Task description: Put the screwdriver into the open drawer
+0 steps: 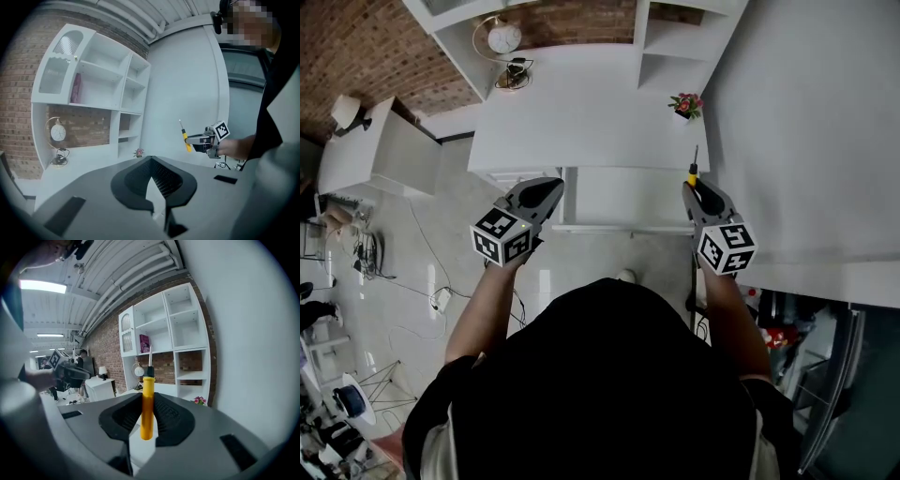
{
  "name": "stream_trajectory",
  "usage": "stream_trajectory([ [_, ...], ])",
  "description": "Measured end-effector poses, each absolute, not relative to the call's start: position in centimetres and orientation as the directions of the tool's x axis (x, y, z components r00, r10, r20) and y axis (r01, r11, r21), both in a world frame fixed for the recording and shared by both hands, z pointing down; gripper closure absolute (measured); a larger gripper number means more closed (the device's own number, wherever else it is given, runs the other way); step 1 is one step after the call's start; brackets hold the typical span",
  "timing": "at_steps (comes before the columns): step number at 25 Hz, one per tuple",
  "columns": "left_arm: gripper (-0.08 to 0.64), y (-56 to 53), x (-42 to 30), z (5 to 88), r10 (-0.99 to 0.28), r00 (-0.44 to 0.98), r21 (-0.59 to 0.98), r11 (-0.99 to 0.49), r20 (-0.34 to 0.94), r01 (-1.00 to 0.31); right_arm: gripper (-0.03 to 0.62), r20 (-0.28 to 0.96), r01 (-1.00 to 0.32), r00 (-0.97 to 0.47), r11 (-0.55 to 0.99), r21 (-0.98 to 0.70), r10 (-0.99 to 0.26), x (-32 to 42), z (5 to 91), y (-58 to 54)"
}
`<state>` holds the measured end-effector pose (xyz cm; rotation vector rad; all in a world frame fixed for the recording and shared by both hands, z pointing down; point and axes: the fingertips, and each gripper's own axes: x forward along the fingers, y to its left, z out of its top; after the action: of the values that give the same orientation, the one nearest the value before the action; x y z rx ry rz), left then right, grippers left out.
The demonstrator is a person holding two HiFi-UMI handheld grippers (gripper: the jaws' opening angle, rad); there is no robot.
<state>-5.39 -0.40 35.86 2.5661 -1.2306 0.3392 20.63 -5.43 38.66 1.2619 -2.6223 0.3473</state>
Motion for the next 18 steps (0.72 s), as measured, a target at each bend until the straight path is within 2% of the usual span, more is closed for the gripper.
stream_trajectory([
  [18,0.545,-4.0,-1.8,35.8,-0.771,0.549,0.151,-0.531,0.323,-0.834,0.508,0.29,-0.754,-0.652,0.64,-0.149,-0.701,24.6,39.6,-10.7],
])
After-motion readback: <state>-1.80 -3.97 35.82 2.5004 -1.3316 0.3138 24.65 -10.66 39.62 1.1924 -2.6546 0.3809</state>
